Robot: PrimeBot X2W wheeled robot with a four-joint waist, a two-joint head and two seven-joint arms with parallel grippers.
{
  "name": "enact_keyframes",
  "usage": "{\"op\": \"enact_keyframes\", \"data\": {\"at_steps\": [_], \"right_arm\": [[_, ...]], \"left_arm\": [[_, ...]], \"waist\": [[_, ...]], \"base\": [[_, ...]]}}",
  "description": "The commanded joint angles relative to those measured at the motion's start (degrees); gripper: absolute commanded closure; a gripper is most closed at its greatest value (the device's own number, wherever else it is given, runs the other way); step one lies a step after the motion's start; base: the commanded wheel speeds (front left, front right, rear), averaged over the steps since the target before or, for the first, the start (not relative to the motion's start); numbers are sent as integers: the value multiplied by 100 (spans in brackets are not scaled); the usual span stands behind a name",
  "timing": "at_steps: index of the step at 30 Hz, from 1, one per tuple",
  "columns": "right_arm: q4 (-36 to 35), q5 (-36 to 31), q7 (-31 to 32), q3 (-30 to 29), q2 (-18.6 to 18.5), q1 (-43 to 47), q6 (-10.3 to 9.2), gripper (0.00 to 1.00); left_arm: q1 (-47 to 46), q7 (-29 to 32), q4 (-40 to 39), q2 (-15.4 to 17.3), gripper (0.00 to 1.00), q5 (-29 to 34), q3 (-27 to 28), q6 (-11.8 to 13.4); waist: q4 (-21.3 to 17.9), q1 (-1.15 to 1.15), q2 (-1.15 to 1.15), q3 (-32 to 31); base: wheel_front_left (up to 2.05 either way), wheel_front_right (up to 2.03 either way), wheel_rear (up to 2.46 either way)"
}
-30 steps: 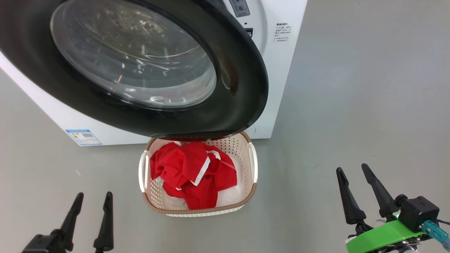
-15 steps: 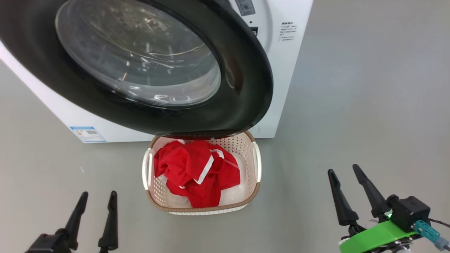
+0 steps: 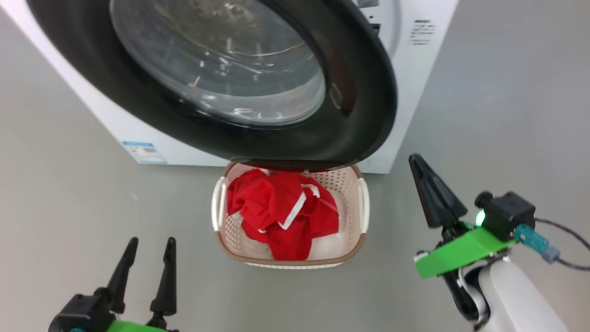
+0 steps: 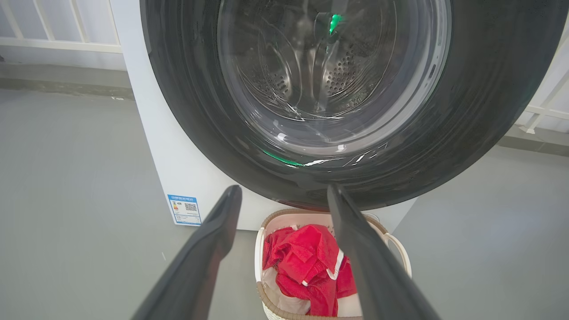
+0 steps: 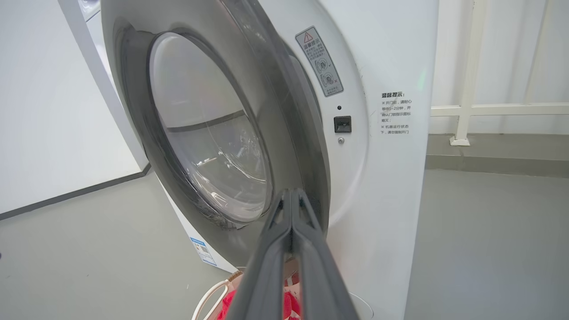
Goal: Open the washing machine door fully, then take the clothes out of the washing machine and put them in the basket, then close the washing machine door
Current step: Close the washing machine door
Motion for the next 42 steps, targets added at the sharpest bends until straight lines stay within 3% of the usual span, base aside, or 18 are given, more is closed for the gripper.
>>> {"op": "enact_keyframes", "data": {"at_steps": [1, 14, 42], "right_arm": [[-41, 66, -36, 166, -3, -292, 28, 100], [418, 6, -36, -70, -92, -1291, 28, 100], [304, -229, -36, -1126, -326, -2751, 28, 100]], "left_arm": [[-189, -69, -157, 21, 0, 19, 139, -31], [-506, -69, -203, -106, 0, -164, -54, -31], [-1149, -69, -292, -132, 0, -459, -556, -31]], "waist": [[223, 0, 0, 130], [870, 0, 0, 594], [1243, 0, 0, 1469]], "base": [[0, 0, 0], [0, 0, 0], [0, 0, 0]]}}
